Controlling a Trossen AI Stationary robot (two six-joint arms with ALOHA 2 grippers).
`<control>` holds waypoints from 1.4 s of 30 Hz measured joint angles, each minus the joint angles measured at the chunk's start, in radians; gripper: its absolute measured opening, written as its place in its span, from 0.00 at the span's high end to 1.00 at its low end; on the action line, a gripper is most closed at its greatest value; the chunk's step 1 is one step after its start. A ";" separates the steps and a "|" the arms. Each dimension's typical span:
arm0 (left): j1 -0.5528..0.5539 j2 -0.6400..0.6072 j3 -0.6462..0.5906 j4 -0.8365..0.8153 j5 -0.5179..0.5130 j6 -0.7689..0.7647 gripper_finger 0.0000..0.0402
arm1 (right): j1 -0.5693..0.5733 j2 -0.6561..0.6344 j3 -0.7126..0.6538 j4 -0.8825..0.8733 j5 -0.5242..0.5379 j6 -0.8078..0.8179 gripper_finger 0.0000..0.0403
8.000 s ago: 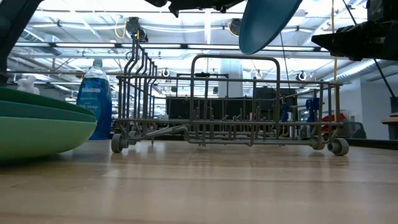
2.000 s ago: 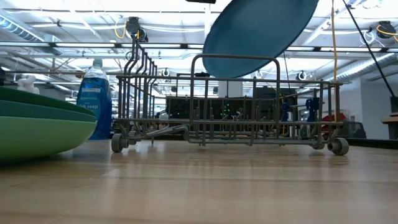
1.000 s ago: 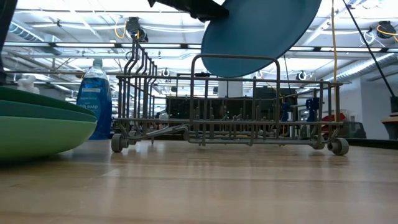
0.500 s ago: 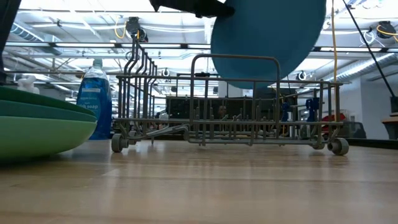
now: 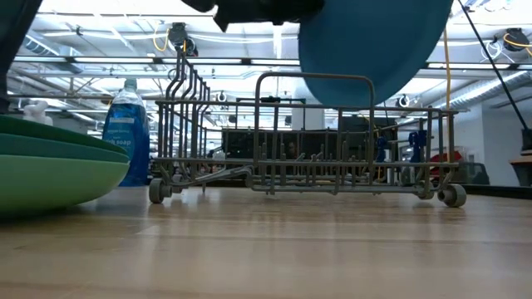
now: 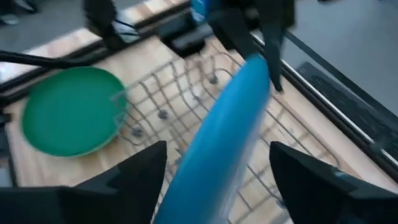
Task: Sort dishes
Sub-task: Put the blue plate into the dish rack
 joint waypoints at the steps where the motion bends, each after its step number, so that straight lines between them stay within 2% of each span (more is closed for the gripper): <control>1: 0.002 0.011 0.000 0.027 0.022 -0.003 1.00 | 0.005 -0.007 0.000 0.013 -0.002 -0.020 0.28; 6: 0.016 0.078 0.024 0.153 0.126 -0.074 1.00 | 0.035 -0.044 0.000 0.028 -0.006 -0.083 0.28; 15: 0.025 0.240 0.249 0.112 0.224 -0.080 1.00 | 0.053 -0.068 0.000 0.028 -0.006 -0.110 0.29; 19: 0.031 0.303 0.318 0.080 0.277 -0.080 1.00 | 0.053 -0.066 0.000 0.027 -0.047 -0.110 0.29; 37: 0.078 0.406 0.337 0.100 0.327 -0.083 1.00 | 0.065 -0.065 0.000 0.077 -0.054 -0.218 0.29; 42: 0.079 0.406 0.355 0.191 0.410 -0.149 1.00 | 0.065 -0.065 0.000 0.080 -0.054 -0.229 0.29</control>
